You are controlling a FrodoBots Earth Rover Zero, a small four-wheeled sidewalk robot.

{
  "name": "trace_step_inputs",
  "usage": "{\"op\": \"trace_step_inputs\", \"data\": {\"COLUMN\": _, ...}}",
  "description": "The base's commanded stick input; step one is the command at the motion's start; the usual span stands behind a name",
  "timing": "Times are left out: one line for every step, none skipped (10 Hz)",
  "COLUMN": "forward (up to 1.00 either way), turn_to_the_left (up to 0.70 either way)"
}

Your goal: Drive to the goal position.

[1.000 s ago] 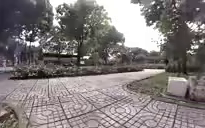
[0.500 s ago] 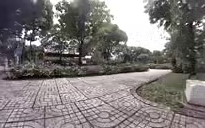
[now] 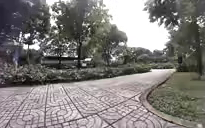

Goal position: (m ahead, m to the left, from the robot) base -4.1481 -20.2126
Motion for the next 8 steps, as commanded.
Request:
{"op": "trace_step_inputs", "data": {"forward": 1.0, "turn_to_the_left": 0.0}}
{"op": "trace_step_inputs", "data": {"forward": 1.0, "turn_to_the_left": 0.0}}
{"op": "trace_step_inputs", "data": {"forward": 1.0, "turn_to_the_left": 0.0}}
{"op": "trace_step_inputs", "data": {"forward": 1.0, "turn_to_the_left": 0.0}}
{"op": "trace_step_inputs", "data": {"forward": 1.0, "turn_to_the_left": 0.0}}
{"op": "trace_step_inputs", "data": {"forward": 1.0, "turn_to_the_left": 0.0}}
{"op": "trace_step_inputs", "data": {"forward": 1.0, "turn_to_the_left": 0.0}}
{"op": "trace_step_inputs", "data": {"forward": 1.0, "turn_to_the_left": -0.26}}
